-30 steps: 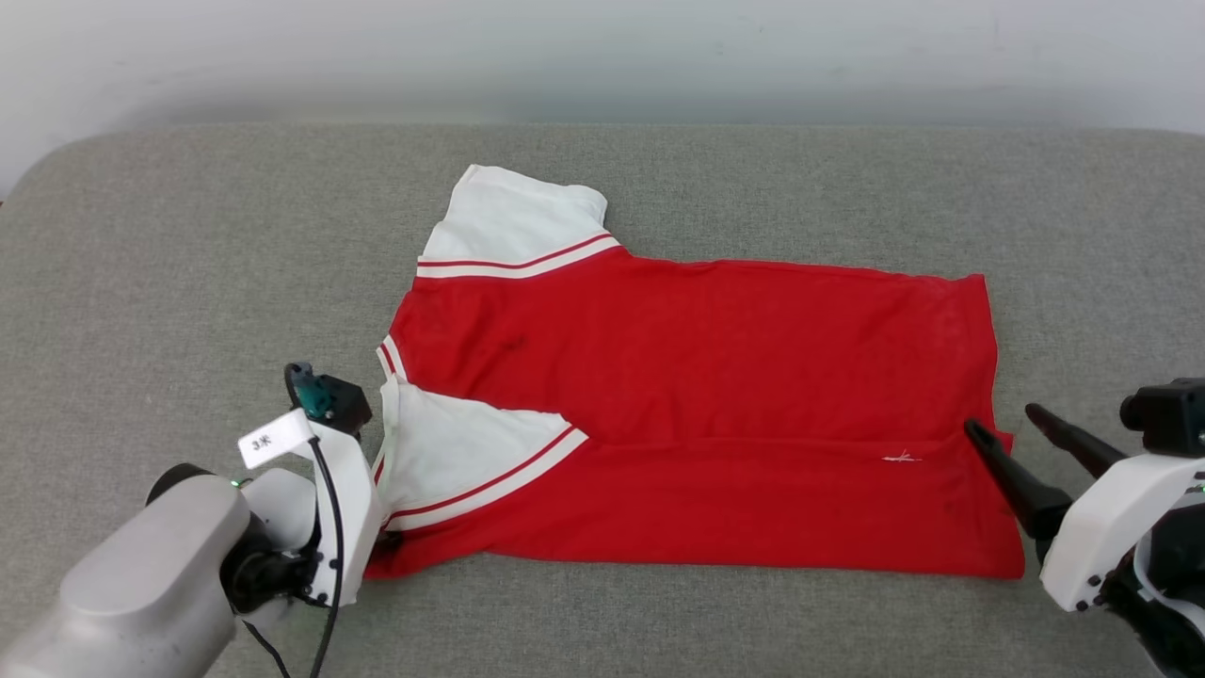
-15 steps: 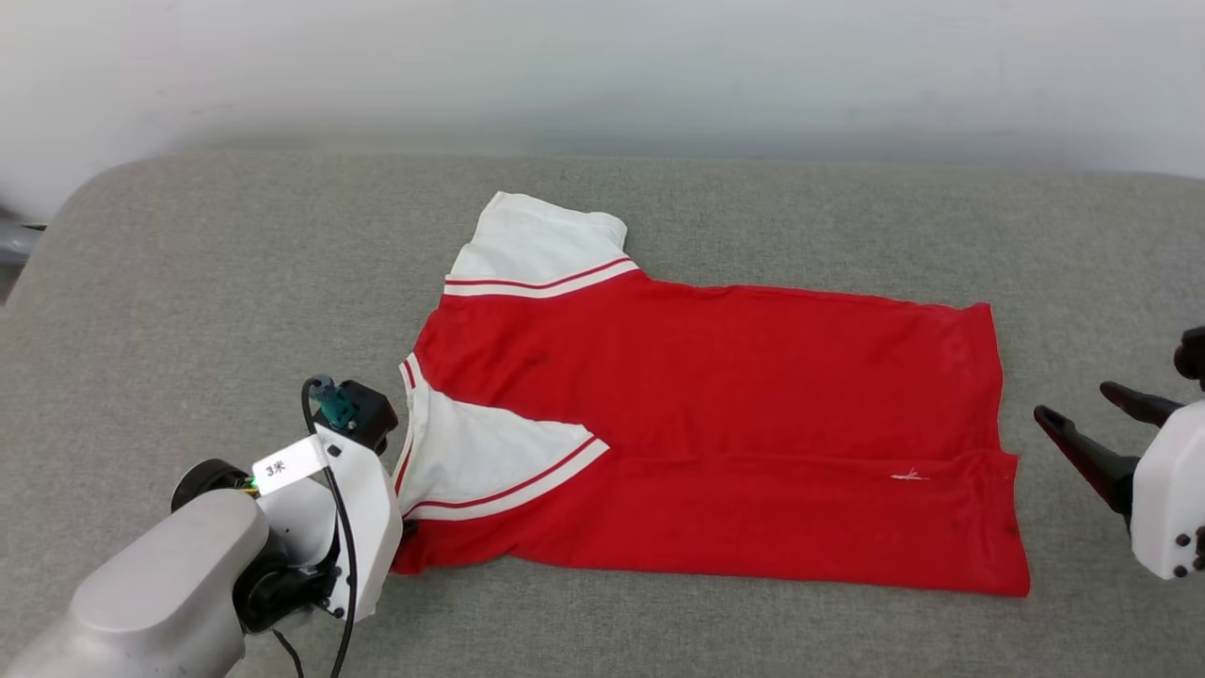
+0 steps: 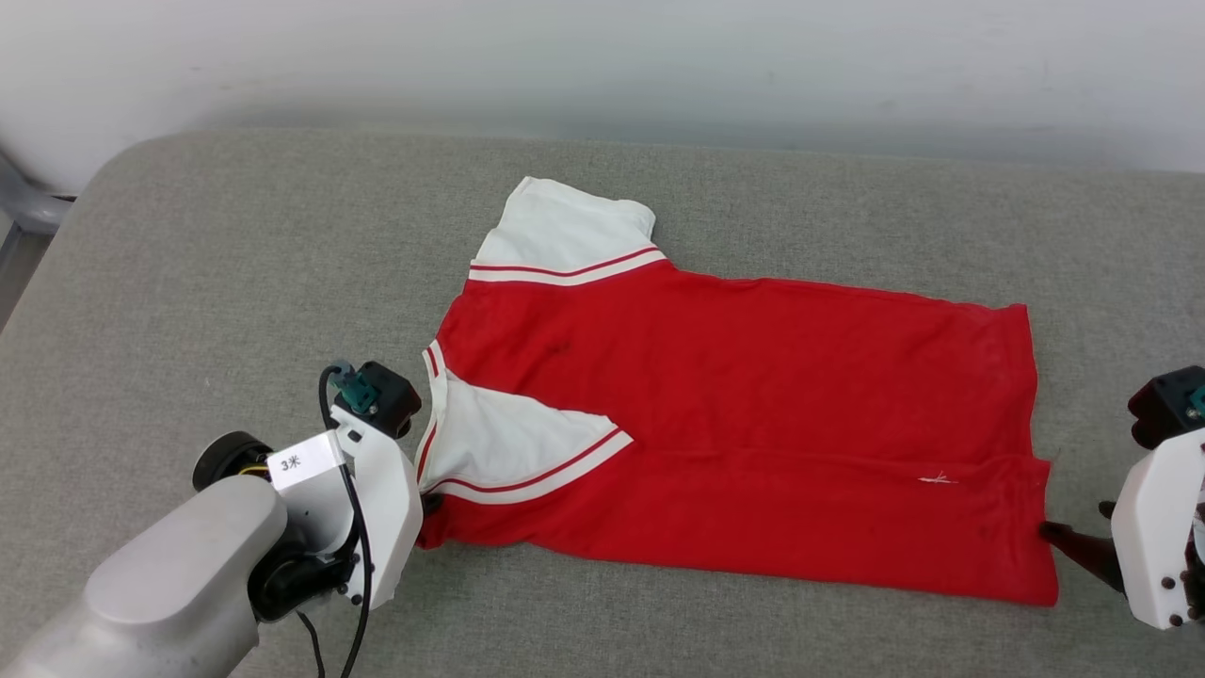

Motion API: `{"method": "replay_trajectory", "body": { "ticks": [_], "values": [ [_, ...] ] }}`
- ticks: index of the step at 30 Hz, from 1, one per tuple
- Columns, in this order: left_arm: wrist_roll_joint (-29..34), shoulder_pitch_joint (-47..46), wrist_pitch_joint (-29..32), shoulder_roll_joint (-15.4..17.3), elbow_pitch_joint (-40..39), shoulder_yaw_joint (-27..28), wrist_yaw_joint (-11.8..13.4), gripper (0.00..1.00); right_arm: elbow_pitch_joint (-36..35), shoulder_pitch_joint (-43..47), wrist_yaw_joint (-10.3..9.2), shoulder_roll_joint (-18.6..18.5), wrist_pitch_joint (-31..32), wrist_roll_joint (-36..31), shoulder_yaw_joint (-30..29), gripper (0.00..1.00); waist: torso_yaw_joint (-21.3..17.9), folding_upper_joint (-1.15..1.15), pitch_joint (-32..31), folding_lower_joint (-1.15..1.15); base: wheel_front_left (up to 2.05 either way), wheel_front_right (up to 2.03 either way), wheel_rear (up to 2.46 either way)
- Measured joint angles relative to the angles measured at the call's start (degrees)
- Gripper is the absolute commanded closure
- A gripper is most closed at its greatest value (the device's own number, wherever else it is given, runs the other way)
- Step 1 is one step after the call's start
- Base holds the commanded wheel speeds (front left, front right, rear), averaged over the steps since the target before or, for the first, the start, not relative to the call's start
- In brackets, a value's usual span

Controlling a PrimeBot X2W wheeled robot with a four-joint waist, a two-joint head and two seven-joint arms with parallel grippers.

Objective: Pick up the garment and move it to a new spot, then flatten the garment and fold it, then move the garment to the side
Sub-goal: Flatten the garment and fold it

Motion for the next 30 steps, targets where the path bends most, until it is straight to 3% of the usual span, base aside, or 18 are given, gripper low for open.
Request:
{"method": "replay_trajectory", "body": {
  "ticks": [10,17,18,19,20,30],
  "values": [
    [0.88,-1.27,-1.0,-0.29,0.02,-0.31,0.0,1.0,7.37,0.81,-0.01,3.55,-3.32,-1.12,4.52,0.0,0.96,0.0,2.52,0.0,0.0,0.0,0.0],
    [0.86,-1.97,-1.56,-0.74,0.58,-0.68,0.0,1.0,11.36,0.0,-0.05,4.07,-7.14,-1.18,7.83,0.0,1.0,-0.01,3.6,-0.01,0.0,0.0,0.0],
    [0.79,-1.97,-1.75,-0.75,0.71,-0.71,0.0,1.0,11.54,-0.07,-0.12,4.0,-7.9,-0.92,8.18,0.24,0.92,-0.01,3.59,-0.01,0.0,0.0,0.0],
    [0.73,-1.97,-1.97,-0.75,0.87,-0.75,0.0,1.0,11.69,-0.16,-0.12,3.97,-8.8,-0.67,8.54,0.87,0.82,-0.01,3.51,-0.02,0.0,0.0,0.0],
    [0.58,-1.96,-2.1,-0.74,1.03,-0.75,0.0,1.0,11.83,-0.39,-0.11,3.93,-9.59,-0.55,8.98,1.0,0.71,0.0,3.36,-0.02,0.0,0.0,0.0],
    [-1.15,0.75,-4.87,1.29,0.4,0.03,0.19,1.0,9.57,-0.38,0.0,2.7,-16.27,1.67,9.65,1.0,-0.33,0.0,-0.47,0.0,0.0,0.0,0.0]
  ]
}}
